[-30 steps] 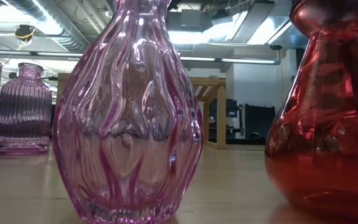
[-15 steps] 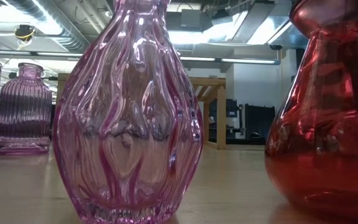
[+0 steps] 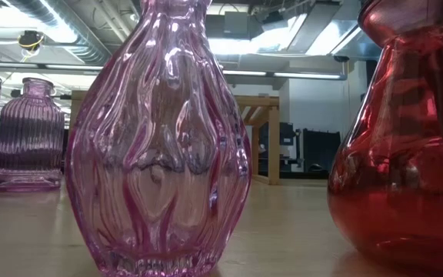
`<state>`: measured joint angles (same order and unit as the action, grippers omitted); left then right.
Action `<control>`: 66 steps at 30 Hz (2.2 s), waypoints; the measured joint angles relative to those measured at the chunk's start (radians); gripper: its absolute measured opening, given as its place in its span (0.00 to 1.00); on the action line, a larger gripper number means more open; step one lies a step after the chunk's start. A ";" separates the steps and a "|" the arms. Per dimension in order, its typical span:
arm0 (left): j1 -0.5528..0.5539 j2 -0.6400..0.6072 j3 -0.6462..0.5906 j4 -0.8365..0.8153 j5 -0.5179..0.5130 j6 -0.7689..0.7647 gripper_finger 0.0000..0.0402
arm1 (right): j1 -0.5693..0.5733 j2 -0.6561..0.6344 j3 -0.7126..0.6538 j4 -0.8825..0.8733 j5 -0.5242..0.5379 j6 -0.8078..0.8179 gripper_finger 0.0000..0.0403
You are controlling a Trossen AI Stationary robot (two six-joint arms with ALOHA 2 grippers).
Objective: Sort vases onto shelf
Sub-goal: Put the transparent vase on the shelf aligned with the other transparent vase on the right
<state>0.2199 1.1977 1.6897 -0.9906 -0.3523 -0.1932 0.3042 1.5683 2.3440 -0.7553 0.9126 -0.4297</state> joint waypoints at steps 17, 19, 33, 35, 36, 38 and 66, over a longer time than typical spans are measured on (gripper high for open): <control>0.000 0.160 0.000 0.020 0.183 -0.040 0.46 | 0.217 -0.108 -0.704 -0.119 0.396 0.955 0.60; 0.000 0.160 0.000 0.021 0.183 -0.037 0.46 | 0.202 -0.161 -0.877 0.087 0.377 0.949 0.60; 0.000 0.151 0.000 0.013 0.221 -0.130 0.46 | -0.465 -0.117 -1.498 1.515 -0.769 0.348 0.60; 0.000 0.142 0.000 0.014 0.210 -0.143 0.46 | -0.559 -0.063 -1.449 1.560 -0.915 0.347 0.60; 0.000 0.138 0.000 0.013 0.205 -0.145 0.46 | -0.599 -0.032 -1.426 1.581 -0.972 0.347 0.60; 0.000 0.135 0.000 0.013 0.186 -0.147 0.46 | -0.659 0.047 -1.365 1.621 -1.072 0.348 0.60; 0.000 0.103 0.000 0.000 0.024 -0.192 0.46 | -0.675 0.530 -0.873 1.668 -1.127 0.517 0.60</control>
<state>0.2203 1.3003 1.6897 -0.9909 -0.3284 -0.3855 -0.3710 2.0987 1.4706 0.9128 -0.2143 0.0869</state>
